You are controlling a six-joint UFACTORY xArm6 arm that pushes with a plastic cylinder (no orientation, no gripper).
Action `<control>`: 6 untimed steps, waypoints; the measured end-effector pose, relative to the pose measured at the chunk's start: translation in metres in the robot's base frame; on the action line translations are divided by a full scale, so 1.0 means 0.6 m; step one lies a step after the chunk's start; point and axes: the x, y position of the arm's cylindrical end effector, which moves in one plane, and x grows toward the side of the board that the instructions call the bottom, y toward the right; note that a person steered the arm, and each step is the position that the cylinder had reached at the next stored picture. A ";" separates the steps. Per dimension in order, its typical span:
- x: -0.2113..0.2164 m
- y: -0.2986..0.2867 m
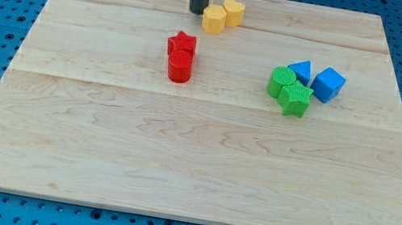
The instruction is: Place the yellow blocks to the right of the red blocks
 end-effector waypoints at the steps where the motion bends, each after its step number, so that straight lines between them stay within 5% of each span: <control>1: -0.031 -0.011; 2: -0.103 0.064; 4: -0.121 0.177; 6: -0.081 0.092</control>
